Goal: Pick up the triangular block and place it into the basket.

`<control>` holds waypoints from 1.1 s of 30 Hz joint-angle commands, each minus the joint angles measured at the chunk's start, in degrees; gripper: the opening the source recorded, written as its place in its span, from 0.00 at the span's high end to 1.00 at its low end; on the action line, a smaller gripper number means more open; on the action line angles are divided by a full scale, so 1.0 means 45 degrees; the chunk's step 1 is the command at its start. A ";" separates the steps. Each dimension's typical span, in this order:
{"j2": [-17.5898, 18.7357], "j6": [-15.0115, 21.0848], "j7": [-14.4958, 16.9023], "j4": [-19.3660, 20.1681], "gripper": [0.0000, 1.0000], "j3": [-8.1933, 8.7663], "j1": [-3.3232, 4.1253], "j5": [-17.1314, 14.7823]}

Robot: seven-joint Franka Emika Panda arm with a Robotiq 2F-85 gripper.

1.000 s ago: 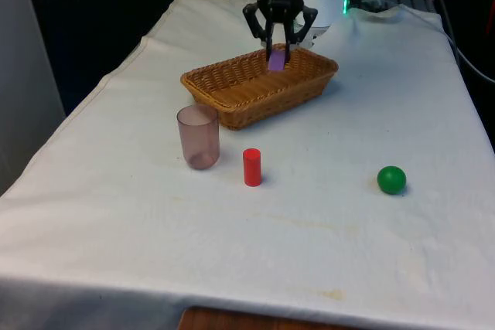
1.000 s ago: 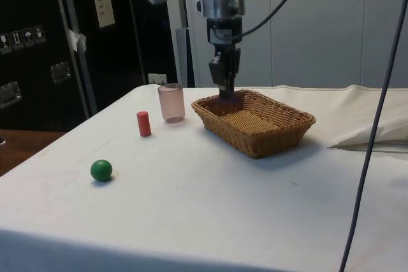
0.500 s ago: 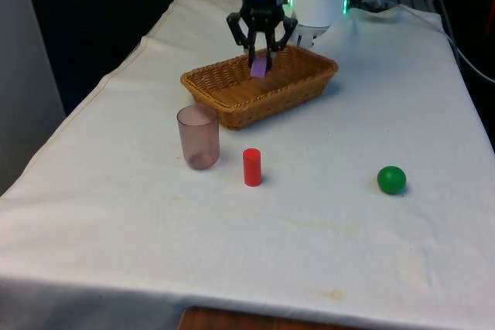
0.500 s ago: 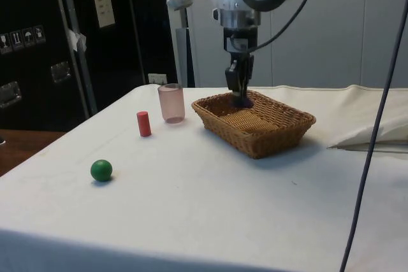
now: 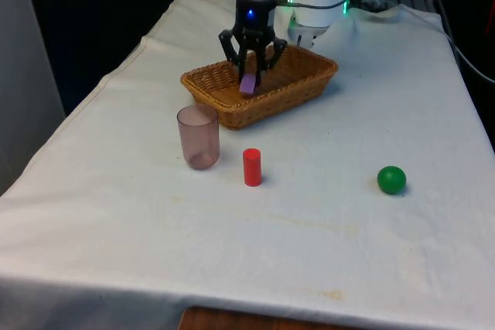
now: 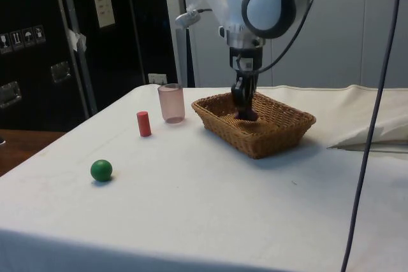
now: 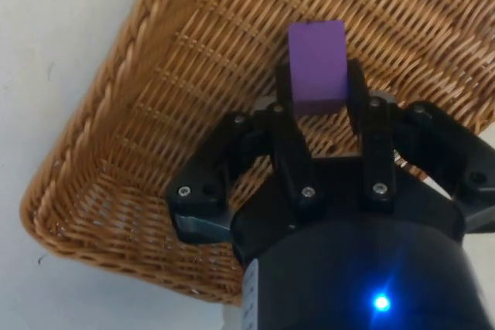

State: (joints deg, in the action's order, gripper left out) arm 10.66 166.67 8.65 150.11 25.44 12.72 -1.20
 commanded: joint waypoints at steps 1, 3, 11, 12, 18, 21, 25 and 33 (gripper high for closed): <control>-0.0255 0.0115 0.0407 0.0191 0.63 -0.0344 -0.0204 -0.0509; 0.0102 0.0089 0.0089 0.0000 0.56 0.0000 0.0000 -0.0127; -0.0102 0.0255 0.0738 0.0178 0.16 -0.0369 -0.0204 -0.0929; -0.0102 0.0267 0.0738 0.0178 0.07 -0.0382 -0.0204 -0.0942; -0.0064 0.0267 0.0675 0.0153 0.00 -0.0318 -0.0166 -0.0866; -0.0051 0.0216 0.0547 0.0102 0.00 -0.0166 -0.0076 -0.0675; -0.0204 0.0140 0.0395 0.0076 0.00 -0.0013 0.0051 -0.0497; -0.0904 -0.0178 0.0242 0.0089 0.00 0.0076 0.0115 -0.0242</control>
State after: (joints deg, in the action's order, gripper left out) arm 6.82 166.16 10.49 150.57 25.27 13.06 -3.32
